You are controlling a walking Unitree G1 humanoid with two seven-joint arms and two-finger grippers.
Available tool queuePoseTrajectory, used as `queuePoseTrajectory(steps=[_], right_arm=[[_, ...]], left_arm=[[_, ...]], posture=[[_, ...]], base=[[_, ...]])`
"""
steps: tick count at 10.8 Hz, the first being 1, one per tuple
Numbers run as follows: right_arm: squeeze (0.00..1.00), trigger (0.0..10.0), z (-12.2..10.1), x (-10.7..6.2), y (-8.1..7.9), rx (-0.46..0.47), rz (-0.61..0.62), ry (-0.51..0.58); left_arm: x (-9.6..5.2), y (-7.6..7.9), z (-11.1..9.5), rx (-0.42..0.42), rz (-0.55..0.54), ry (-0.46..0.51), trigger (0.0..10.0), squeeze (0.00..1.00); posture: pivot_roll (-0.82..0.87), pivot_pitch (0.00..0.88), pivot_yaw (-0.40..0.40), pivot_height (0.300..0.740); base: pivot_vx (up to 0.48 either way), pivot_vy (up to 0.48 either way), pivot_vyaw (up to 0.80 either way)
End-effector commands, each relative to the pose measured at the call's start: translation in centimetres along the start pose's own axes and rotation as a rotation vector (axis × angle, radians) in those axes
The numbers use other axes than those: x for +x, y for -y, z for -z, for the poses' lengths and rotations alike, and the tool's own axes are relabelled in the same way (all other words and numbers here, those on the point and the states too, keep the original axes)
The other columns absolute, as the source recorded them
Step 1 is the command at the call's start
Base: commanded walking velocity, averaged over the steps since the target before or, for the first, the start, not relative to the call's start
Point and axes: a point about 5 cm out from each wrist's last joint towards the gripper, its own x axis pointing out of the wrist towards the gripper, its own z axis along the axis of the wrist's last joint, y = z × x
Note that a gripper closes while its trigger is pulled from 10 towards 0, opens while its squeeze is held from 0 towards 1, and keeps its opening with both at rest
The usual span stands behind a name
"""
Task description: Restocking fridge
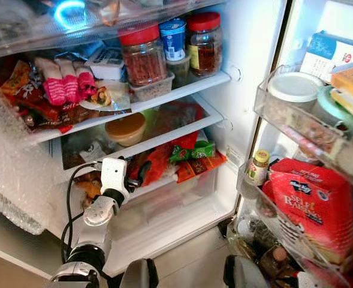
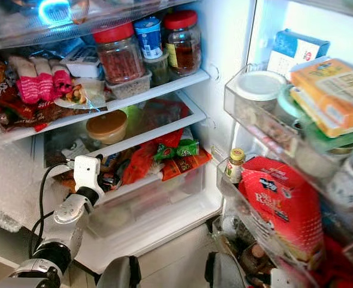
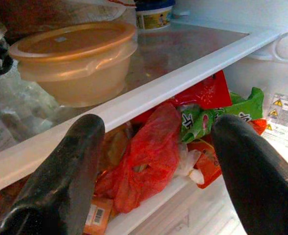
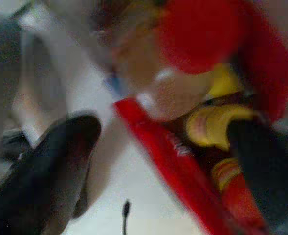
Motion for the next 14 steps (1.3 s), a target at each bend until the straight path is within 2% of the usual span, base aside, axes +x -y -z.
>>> queuePoseTrajectory(steps=[1,2,3,5,7,9,11,14], right_arm=[[0.00,10.0,-1.6,0.3,-0.5,-0.004,-0.037,0.071],[0.00,10.0,-1.9,0.3,-0.7,-0.091,-0.085,0.074],[0.00,10.0,-2.4,0.4,-1.1,-0.277,-0.160,0.090],[0.00,10.0,-2.5,0.4,-1.1,-0.278,-0.169,0.097],[0.00,10.0,-2.4,0.4,-1.5,-0.335,-0.251,0.070],[0.00,10.0,-2.3,0.4,-1.5,-0.336,-0.256,0.055],[0.00,10.0,-2.2,0.4,-1.5,-0.316,-0.251,0.046],[0.00,10.0,-2.1,0.4,-1.4,-0.307,-0.248,0.040]], left_arm=[[-0.5,-0.6,0.6,0.003,-0.012,-0.035,10.0,0.00],[-0.5,-0.6,0.6,0.003,-0.010,-0.034,10.0,0.00],[-0.4,-0.5,0.6,0.002,-0.009,-0.032,10.0,0.00],[-0.4,-0.3,0.6,-0.003,-0.003,-0.028,10.0,0.00],[-0.4,0.0,0.8,-0.006,0.008,-0.035,10.0,0.00],[-0.7,0.0,1.3,-0.006,0.009,-0.062,10.0,0.00],[-2.2,-0.5,3.6,-0.031,-0.034,-0.156,10.0,0.00],[-3.6,-0.6,5.5,-0.064,-0.065,-0.245,10.0,0.00]], posture=[[0.02,0.019,0.035,0.596],[0.01,0.022,0.036,0.596],[0.01,0.025,0.036,0.596],[0.00,0.025,0.036,0.596],[0.01,0.024,0.034,0.596],[0.02,0.019,0.032,0.596],[0.01,0.017,0.035,0.596],[0.00,0.006,0.037,0.596]], base=[[0.000,0.000,0.00],[0.000,0.000,0.00],[0.000,0.000,0.00],[0.000,0.000,0.00],[0.000,0.000,0.00],[0.000,0.000,0.00],[-0.298,0.000,0.00],[-0.334,0.000,0.00]])
